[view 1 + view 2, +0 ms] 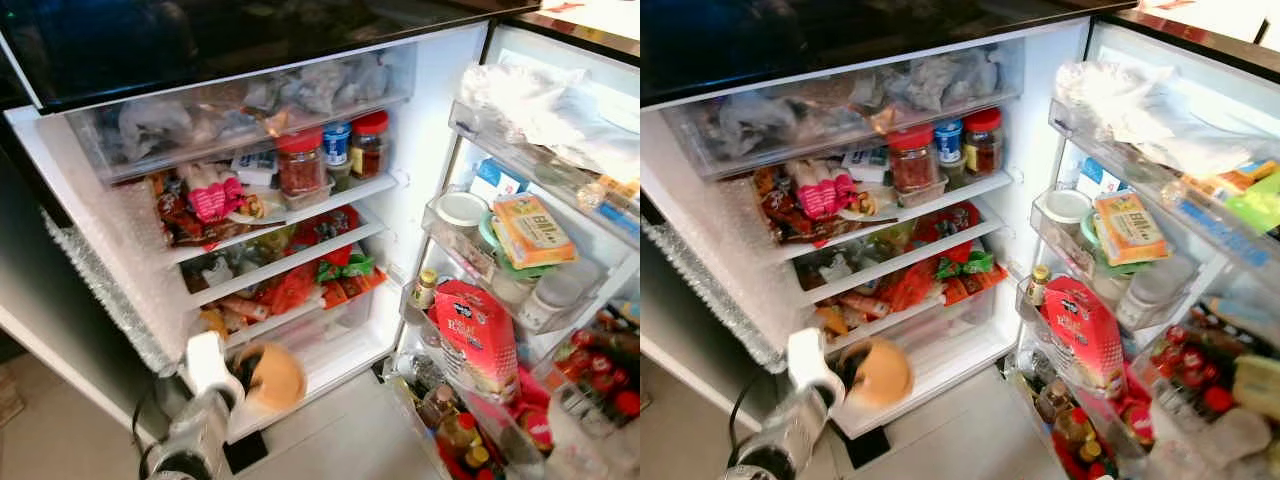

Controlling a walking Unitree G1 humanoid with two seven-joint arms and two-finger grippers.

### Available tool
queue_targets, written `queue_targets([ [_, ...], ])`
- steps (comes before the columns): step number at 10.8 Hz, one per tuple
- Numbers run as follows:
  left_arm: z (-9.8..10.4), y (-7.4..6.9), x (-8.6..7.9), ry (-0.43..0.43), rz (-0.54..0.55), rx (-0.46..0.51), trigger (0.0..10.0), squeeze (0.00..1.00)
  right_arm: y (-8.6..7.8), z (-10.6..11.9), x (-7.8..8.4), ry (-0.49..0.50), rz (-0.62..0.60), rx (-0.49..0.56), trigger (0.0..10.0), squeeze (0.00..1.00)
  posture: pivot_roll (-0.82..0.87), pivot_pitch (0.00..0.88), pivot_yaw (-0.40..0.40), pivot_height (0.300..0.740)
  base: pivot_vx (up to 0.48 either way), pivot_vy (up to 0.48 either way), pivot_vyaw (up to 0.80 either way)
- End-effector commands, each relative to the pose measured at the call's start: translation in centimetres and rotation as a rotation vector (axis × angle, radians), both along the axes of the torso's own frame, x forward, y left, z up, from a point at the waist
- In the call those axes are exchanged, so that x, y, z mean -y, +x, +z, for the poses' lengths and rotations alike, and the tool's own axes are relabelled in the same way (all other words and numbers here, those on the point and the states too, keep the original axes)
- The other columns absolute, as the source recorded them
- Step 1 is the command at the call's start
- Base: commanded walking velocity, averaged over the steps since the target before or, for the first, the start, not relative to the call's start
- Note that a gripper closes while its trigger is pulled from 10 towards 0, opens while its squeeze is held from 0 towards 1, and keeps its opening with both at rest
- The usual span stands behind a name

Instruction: Restocking fridge

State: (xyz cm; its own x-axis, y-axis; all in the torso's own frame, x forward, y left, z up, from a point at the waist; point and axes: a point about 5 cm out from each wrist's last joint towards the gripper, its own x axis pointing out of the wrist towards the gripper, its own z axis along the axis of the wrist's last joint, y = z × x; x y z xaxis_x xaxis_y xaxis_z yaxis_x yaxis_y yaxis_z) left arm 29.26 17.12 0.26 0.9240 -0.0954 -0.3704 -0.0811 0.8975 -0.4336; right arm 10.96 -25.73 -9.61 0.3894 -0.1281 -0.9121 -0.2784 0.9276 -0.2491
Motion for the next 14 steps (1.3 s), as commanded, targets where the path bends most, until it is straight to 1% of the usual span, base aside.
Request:
queue_targets([
  [1,0.9,0.4,0.6,-0.114,0.021,0.053,10.0,0.0,0.0,0.0,0.0,0.011,-0.015,-0.001,10.0,0.0,-0.29,0.0,0.026,0.74,0.0,0.0,0.0],
  [2,1.4,0.3,1.4,-0.21,0.02,0.092,10.0,0.0,-0.1,0.0,0.0,0.013,-0.027,0.001,10.0,0.0,-0.27,0.0,0.029,0.74,0.0,0.0,0.0],
  [3,1.9,0.0,2.2,-0.289,0.008,0.138,10.0,0.0,-0.3,-0.1,0.0,0.021,-0.04,0.003,10.0,0.0,-0.27,0.0,0.027,0.74,0.0,0.0,0.0],
  [4,1.8,-0.4,2.8,-0.316,-0.029,0.142,10.0,0.0,-0.4,-0.1,0.0,0.019,-0.038,0.0,10.0,0.0,-0.25,0.0,0.012,0.74,0.0,0.0,0.0],
  [6,1.6,-0.7,2.7,-0.328,-0.06,0.126,10.0,0.0,-0.6,-0.1,0.1,-0.002,-0.075,0.023,10.0,0.0,-0.26,0.0,0.024,0.74,0.0,0.0,0.0],
  [7,1.6,-0.9,2.9,-0.32,-0.107,0.115,10.0,0.0,-0.9,-0.2,0.0,0.014,-0.118,0.021,10.0,0.0,-0.27,0.0,0.039,0.74,0.0,0.0,-0.77],
  [8,1.5,-1.0,2.8,-0.322,-0.108,0.108,10.0,0.0,-1.0,-0.3,0.0,0.019,-0.109,0.014,10.0,0.0,-0.27,0.0,0.041,0.74,0.0,0.0,-0.77],
  [10,1.6,-0.7,2.9,-0.325,-0.116,0.11,10.0,0.0,-0.9,-0.3,-0.1,0.023,-0.078,0.006,10.0,0.0,-0.27,0.0,0.037,0.74,0.0,0.0,0.0],
  [12,1.8,-0.6,2.7,-0.334,-0.112,0.115,10.0,0.0,-0.7,-0.2,-0.1,0.024,-0.086,0.019,10.0,0.0,-0.27,0.0,0.032,0.74,0.249,0.0,0.0],
  [14,1.6,-0.6,2.3,-0.33,-0.111,0.112,10.0,0.0,-0.6,-0.2,-0.1,0.016,-0.058,0.008,10.0,0.0,-0.26,0.0,0.032,0.74,0.259,0.0,0.0],
])
